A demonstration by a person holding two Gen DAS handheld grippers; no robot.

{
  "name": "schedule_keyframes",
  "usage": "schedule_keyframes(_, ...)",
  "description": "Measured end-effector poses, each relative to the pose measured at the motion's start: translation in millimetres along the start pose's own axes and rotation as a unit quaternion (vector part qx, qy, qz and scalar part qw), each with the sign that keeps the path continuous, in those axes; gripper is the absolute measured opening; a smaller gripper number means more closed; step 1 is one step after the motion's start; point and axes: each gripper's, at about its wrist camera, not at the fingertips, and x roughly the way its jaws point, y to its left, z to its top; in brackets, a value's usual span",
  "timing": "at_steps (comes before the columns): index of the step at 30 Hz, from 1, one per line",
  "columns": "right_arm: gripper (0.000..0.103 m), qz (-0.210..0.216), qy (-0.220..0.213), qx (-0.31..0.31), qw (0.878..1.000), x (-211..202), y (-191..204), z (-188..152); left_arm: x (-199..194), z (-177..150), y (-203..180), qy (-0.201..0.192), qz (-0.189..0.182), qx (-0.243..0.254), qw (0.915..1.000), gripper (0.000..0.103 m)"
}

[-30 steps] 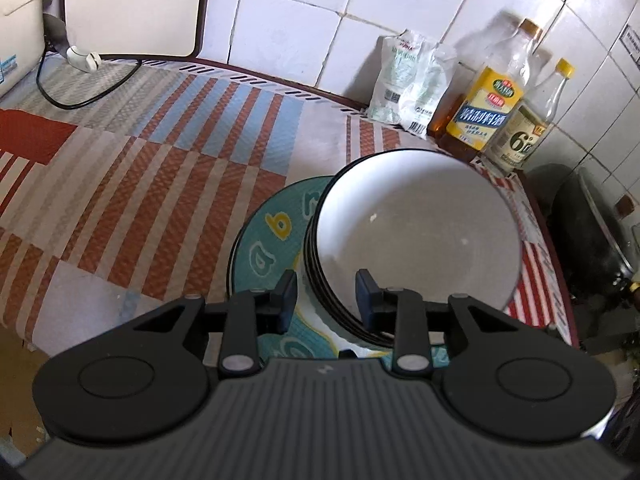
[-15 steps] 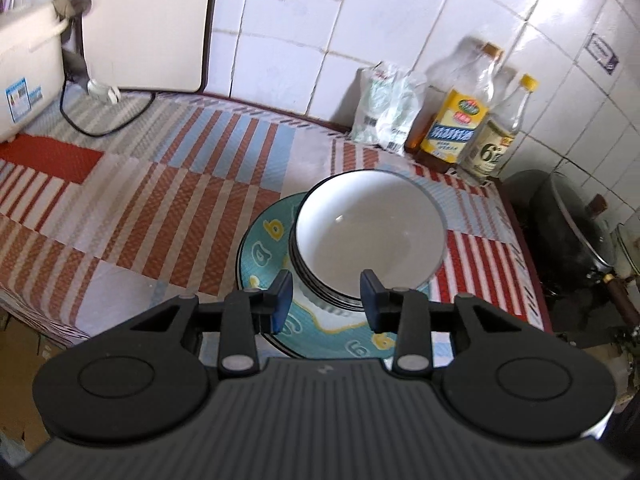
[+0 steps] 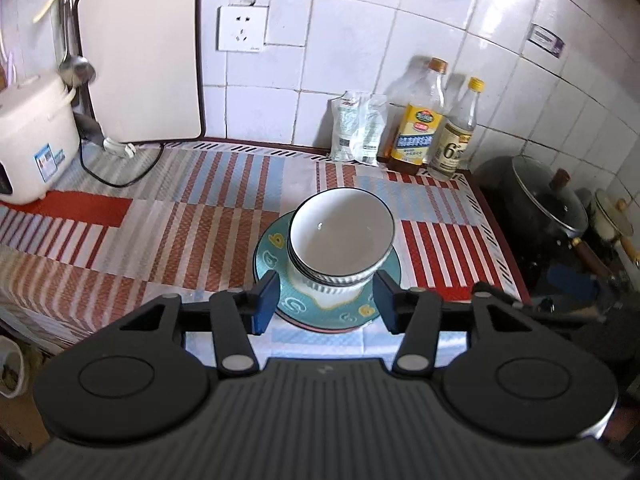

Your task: Organize plates and bowls

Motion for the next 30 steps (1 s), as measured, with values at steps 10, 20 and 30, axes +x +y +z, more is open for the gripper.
schedule_keyframes(10, 0.103, -0.013, 0.037, 0.001, 0.999, -48, 0, 13, -26, -7, -11, 0.026, 0.005, 0.017, 0.9995, 0.068)
schedule_keyframes(20, 0.103, -0.033, 0.032, 0.005, 0.999, -80, -8, 23, -40, -4, -13, 0.025, 0.03, 0.038, 0.9985, 0.094)
schedule_keyframes(30, 0.103, -0.039, 0.027, 0.016, 0.999, -92, 0, 23, -35, -3, -8, 0.061, 0.053, 0.042, 0.9959, 0.095)
